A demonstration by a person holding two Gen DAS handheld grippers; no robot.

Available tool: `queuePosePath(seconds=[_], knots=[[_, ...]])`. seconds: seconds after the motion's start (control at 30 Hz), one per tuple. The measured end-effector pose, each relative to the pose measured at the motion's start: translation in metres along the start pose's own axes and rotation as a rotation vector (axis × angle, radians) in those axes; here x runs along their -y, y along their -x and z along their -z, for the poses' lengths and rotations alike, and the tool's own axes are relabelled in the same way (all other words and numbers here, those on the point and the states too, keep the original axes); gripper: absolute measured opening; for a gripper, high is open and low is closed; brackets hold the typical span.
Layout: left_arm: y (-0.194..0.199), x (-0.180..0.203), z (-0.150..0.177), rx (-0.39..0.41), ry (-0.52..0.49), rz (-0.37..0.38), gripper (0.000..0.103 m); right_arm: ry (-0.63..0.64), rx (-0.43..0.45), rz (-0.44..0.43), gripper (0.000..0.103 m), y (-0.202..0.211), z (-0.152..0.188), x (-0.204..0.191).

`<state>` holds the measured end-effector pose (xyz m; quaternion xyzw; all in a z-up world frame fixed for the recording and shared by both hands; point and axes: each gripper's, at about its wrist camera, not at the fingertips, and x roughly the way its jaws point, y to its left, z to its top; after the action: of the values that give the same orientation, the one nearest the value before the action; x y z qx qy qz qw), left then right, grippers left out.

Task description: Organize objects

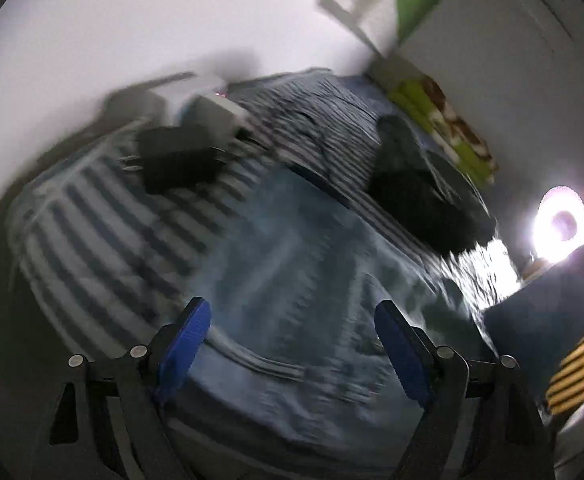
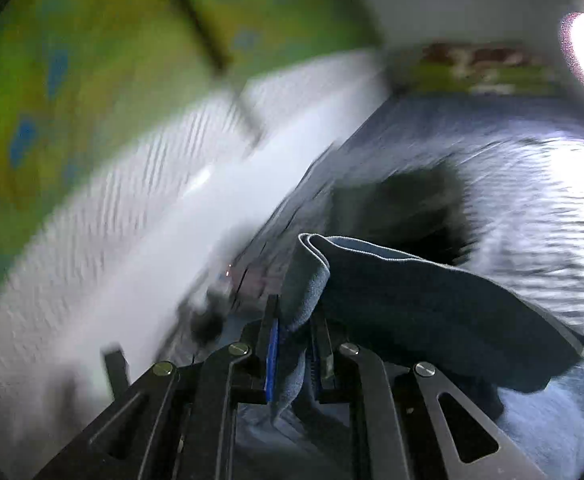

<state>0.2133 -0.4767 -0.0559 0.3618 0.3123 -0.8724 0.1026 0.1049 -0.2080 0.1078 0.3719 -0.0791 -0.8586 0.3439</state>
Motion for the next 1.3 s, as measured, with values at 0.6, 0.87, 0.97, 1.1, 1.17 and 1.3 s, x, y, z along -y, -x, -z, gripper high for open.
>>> queuePosePath(seconds=[0.6,0.87,0.97,1.1,1.17,1.3], knots=[[0.005,-0.022,0.010,-0.023,-0.022,0.040,0.086,0.197,-0.349,-0.118,0.029,-0.097,0.107,-0.055],[-0.002,0.025,0.031,-0.089,-0.137,0.154,0.087,0.036,-0.236,-0.038,0.048,-0.011,0.076,0.057],[-0.008,0.044,0.042,-0.114,-0.224,0.102,0.087,-0.039,-0.321,-0.043,0.048,-0.028,0.078,0.079],[-0.002,0.059,0.055,-0.084,-0.329,0.037,0.087,-0.214,-0.407,-0.004,0.048,-0.051,0.088,0.106],[0.000,0.058,0.059,-0.083,-0.350,0.021,0.087,-0.252,-0.457,-0.004,0.048,-0.061,0.098,0.112],[-0.007,0.050,0.058,-0.108,-0.340,0.005,0.084,-0.271,-0.509,-0.007,0.049,-0.073,0.116,0.108]])
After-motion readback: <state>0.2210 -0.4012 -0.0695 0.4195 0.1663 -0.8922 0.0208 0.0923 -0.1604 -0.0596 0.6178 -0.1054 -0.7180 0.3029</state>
